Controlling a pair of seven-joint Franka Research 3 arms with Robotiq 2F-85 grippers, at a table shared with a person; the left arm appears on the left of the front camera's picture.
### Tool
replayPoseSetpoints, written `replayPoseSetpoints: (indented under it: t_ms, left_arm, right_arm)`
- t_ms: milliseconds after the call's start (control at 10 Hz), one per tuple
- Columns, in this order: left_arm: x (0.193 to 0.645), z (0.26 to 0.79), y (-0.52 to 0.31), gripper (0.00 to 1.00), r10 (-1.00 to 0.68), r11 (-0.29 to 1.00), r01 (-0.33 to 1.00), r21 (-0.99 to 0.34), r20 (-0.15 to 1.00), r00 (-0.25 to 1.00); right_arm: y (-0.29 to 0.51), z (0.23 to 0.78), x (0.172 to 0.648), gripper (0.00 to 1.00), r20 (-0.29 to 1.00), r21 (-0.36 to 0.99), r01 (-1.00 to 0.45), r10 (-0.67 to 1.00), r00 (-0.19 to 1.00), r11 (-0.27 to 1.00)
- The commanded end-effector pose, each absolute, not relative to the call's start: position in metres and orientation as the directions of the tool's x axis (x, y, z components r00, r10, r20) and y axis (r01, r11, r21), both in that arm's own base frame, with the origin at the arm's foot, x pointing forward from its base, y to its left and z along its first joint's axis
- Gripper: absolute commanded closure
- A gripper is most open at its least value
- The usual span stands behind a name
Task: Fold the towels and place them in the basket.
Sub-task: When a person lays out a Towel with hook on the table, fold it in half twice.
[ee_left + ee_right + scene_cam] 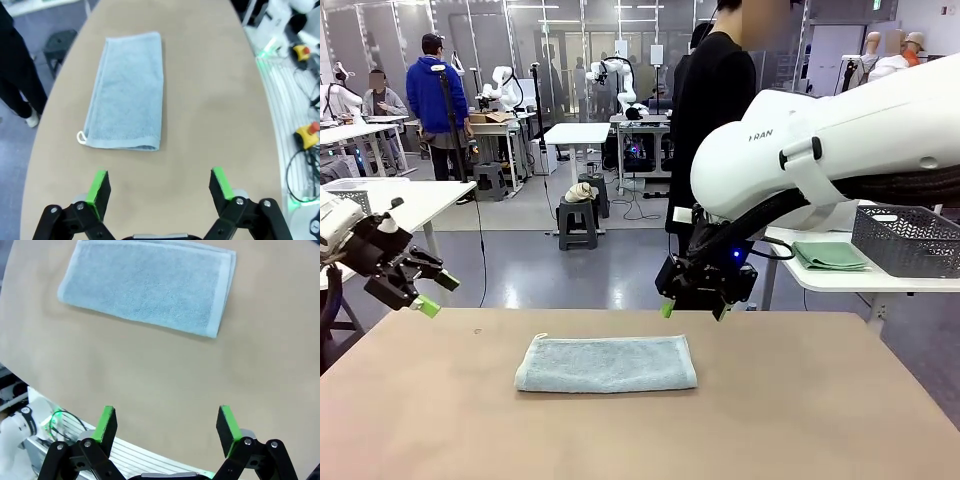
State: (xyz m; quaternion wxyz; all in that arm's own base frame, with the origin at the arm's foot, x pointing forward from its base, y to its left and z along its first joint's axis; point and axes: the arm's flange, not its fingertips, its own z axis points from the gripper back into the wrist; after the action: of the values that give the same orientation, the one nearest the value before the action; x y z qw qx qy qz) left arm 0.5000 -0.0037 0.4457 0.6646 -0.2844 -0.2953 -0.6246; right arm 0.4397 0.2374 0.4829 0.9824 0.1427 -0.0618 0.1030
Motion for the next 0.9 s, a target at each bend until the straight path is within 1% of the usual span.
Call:
replayPoseSetpoints:
  t_ms: [0, 100, 400, 600, 800]
  left_arm:
    - [0.4931, 0.4388, 0.0035, 0.00, -0.591, 0.039, 0.999, -0.003, 0.807, 0.026]
    - [0.4937, 0.4368, 0.0075, 0.00, -0.571, 0.045, 0.999, -0.014, 0.820, 0.037]
    - [0.4954, 0.4342, 0.0042, 0.00, -0.529, 0.046, 0.999, -0.022, 0.848, 0.043]
    - [0.4955, 0.4369, 0.0028, 0.00, -0.564, 0.061, 0.997, -0.038, 0.823, 0.066]
    - [0.4955, 0.4369, 0.0028, 0.00, -0.564, 0.061, 0.997, -0.038, 0.823, 0.066]
  right_arm:
    - [0.2404, 0.4811, 0.4327, 0.00, 0.121, 0.308, -0.140, 0.108, 0.987, 0.941]
    - [0.2412, 0.4799, 0.4328, 0.00, 0.115, 0.309, -0.123, 0.091, 0.989, 0.943]
    - [0.2387, 0.4811, 0.4382, 0.00, 0.126, 0.294, -0.162, 0.130, 0.984, 0.942]
    - [0.2387, 0.4811, 0.4382, 0.00, 0.126, 0.294, -0.162, 0.130, 0.984, 0.942]
    - [0.2387, 0.4811, 0.4382, 0.00, 0.126, 0.294, -0.162, 0.130, 0.984, 0.942]
